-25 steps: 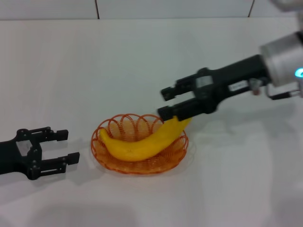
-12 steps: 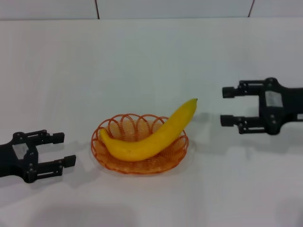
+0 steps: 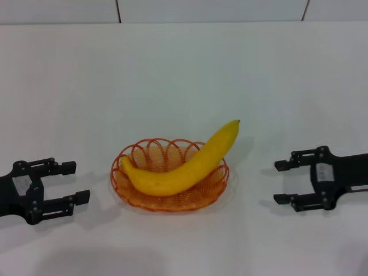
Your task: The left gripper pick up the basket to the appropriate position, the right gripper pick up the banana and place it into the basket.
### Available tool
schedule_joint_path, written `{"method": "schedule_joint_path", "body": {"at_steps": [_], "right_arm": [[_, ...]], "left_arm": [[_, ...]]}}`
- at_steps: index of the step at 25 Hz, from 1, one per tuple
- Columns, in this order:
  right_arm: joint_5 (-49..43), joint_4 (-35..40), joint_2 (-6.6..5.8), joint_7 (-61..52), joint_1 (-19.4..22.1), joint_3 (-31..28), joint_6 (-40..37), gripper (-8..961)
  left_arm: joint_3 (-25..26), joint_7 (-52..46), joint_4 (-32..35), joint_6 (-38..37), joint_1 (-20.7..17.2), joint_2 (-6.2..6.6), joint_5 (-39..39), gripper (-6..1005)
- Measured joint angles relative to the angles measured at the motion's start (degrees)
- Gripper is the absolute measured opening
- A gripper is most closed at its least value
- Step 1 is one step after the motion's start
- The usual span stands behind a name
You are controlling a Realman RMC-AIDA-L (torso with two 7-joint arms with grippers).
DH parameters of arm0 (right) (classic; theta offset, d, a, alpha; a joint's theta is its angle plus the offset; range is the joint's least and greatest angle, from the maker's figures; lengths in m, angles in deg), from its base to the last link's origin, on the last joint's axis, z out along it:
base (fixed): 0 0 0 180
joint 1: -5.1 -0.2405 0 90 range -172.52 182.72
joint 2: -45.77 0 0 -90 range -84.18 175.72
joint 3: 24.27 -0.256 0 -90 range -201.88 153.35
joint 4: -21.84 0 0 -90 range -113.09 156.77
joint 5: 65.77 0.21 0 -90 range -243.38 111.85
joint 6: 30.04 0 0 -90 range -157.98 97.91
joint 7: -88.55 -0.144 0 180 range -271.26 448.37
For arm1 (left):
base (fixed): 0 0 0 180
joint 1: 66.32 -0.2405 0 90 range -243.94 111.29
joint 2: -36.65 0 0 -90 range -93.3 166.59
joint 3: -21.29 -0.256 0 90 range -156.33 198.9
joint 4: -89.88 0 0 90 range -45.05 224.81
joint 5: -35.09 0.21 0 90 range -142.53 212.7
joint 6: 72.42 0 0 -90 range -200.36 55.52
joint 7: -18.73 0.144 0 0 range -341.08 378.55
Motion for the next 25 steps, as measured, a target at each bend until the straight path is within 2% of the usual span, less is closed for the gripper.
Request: {"method": "schedule_joint_path", "body": {"at_steps": [1,4,9,17,25], "right_arm": [[0.07,0.19,0.77,0.27,-0.11,-0.78,0.68,702],[0.53,0.17,1.14,0.37,-0.42,-2.31,0.18,700],[0.86,-0.18,1.18,0.43,-1.20,-4.82,-1.00,709],[0.82,-0.83,1.33,0.04,-2.12,-5.33,-3.44,861],[0.75,-2.50,1.22,0.01,-3.45,-5.02,-4.84,878]], "left_arm": [[0.00,0.02,0.00,-0.01,0.00,0.00,0.02,729],[0.02,0.37,-0.14,-0.09,-0.10,0.00,0.28,729],[0.04,1.80,-0.17,-0.78,-0.50,-0.01,0.43,729],[0.10,6.16,-0.24,-0.83,-1.50,-0.27,-0.01,728],[4.96,12.64,-3.64,-0.83,-1.66,-0.35,-0.37,728]]}}
